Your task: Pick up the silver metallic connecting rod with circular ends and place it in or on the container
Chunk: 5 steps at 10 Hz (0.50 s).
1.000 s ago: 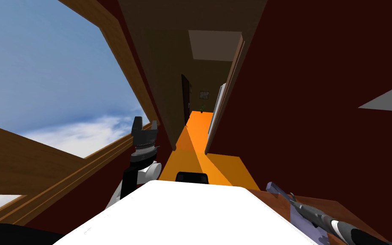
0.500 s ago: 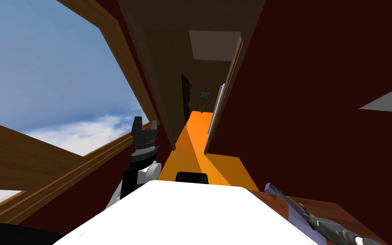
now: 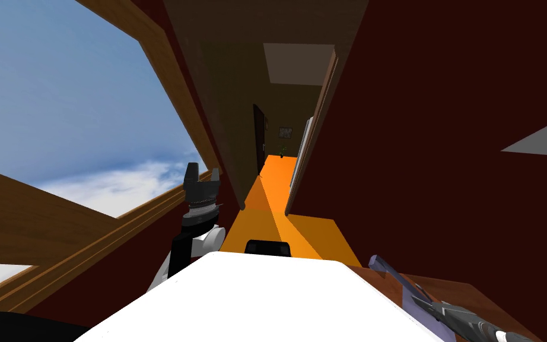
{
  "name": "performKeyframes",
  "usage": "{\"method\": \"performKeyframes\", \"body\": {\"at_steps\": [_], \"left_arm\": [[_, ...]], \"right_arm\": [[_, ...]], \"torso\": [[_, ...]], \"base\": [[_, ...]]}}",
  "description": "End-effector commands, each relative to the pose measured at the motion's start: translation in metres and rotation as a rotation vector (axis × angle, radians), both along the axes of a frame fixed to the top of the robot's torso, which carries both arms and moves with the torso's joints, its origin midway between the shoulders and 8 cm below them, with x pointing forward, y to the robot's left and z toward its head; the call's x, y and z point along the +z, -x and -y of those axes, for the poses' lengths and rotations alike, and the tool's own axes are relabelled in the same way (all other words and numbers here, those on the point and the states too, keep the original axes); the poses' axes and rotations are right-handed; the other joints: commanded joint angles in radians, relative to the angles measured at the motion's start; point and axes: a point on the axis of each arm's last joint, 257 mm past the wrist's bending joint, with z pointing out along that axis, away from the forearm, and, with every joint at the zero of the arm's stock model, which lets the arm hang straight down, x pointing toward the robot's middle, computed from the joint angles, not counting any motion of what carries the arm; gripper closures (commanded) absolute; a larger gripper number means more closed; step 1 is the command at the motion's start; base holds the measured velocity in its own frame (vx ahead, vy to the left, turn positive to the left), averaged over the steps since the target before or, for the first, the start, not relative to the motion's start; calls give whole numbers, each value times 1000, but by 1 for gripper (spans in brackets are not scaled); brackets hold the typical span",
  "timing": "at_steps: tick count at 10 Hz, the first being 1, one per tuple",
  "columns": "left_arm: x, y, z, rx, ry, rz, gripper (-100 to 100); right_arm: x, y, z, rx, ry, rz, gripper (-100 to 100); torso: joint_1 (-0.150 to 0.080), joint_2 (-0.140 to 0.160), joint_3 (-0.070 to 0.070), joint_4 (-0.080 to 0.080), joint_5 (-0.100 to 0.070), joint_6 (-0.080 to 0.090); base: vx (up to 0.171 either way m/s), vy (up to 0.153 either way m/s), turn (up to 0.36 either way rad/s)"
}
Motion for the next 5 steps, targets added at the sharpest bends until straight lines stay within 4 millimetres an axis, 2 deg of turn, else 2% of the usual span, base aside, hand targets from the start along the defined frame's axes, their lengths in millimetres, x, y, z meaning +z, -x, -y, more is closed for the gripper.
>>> {"method": "performKeyframes", "body": {"at_steps": [1, 2, 4, 5], "left_arm": [[0, 0, 0, 0, 0, 0, 0], [0, 0, 0, 0, 0, 0, 0], [0, 0, 0, 0, 0, 0, 0], [0, 0, 0, 0, 0, 0, 0]], "right_arm": [[0, 0, 0, 0, 0, 0, 0], [5, 5, 2, -14, -2, 2, -100], [13, 16, 5, -38, -6, -3, -100], [14, 13, 6, -39, -4, 5, -100]], "torso": [[0, 0, 0, 0, 0, 0], [0, 0, 0, 0, 0, 0], [1, 2, 1, 0, 0, 0], [1, 3, 2, 1, 0, 0]], "base": [[0, 0, 0], [-17, 7, 64], [-46, 14, 105], [-40, 3, 16]]}}
